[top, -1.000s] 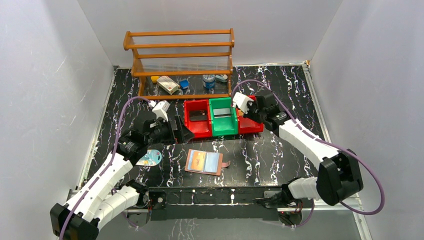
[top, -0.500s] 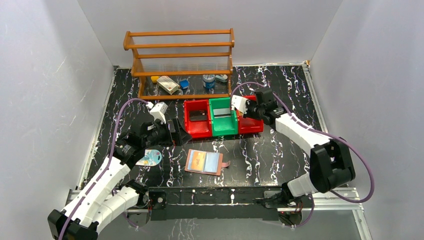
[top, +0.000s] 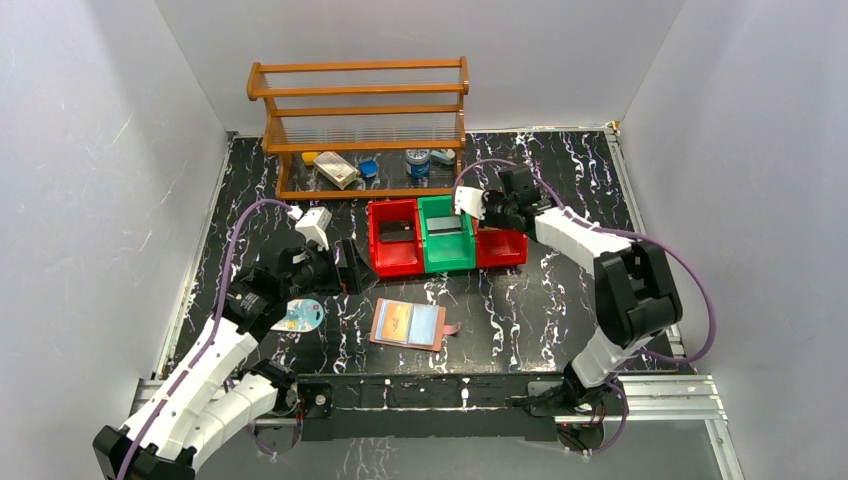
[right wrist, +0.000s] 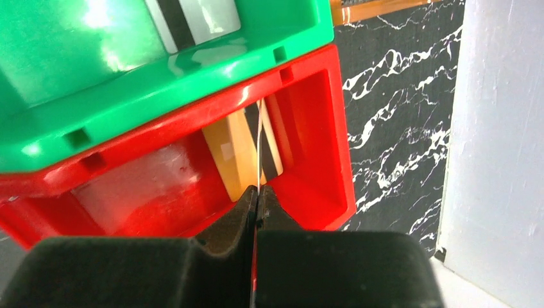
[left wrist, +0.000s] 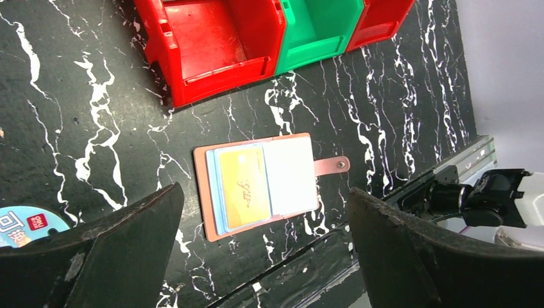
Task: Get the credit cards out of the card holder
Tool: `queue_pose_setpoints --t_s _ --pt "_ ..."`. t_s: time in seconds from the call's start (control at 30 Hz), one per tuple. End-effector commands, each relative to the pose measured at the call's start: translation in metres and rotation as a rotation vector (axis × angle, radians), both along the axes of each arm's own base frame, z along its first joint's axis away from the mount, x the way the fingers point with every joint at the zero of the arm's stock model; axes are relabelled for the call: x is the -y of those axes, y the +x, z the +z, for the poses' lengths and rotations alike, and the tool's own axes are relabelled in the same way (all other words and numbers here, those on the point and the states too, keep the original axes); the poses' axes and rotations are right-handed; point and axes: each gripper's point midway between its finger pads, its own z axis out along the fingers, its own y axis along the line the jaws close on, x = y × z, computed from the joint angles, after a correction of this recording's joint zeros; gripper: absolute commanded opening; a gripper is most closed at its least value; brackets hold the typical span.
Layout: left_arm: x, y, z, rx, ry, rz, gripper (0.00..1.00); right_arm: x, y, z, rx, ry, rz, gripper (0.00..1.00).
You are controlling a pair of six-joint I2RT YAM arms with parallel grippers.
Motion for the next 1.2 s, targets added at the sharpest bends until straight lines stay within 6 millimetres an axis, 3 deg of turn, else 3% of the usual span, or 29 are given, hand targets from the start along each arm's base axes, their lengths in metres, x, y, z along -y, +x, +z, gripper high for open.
queue_pose_setpoints --t_s 0.0,0.17,0.23,0.5,0.73,0.9,0.97,1.17 --pt "-0.007 0.004 0.017 0.060 0.017 0.016 0.98 -0.017 0.035 0.027 0.122 0.024 0.054 0.00" --pt "-0.011 0.005 0.019 0.076 0.032 0.029 0.98 -0.019 0.053 0.020 0.151 -0.001 0.057 0.00" --pt "-0.012 0.005 0.020 0.081 0.035 0.032 0.98 -0.019 0.057 0.009 0.138 -0.021 0.063 0.00" --pt "-0.019 0.002 0.020 0.094 0.063 0.043 0.98 -0.021 0.058 -0.013 0.103 -0.028 0.069 0.05" --pt "-0.021 0.001 0.020 0.093 0.064 0.049 0.98 -0.015 0.044 -0.032 0.060 -0.042 0.072 0.16" --pt "-0.017 0.001 0.024 0.095 0.047 0.037 0.98 -0.011 0.031 -0.040 -0.006 -0.029 0.065 0.31" --pt "-0.017 0.002 0.024 0.095 0.047 0.039 0.98 -0.011 0.027 -0.040 -0.021 -0.018 0.063 0.39" --pt "-0.016 0.001 0.018 0.079 0.052 0.034 0.98 -0.016 0.024 -0.023 -0.017 0.068 0.020 0.46"
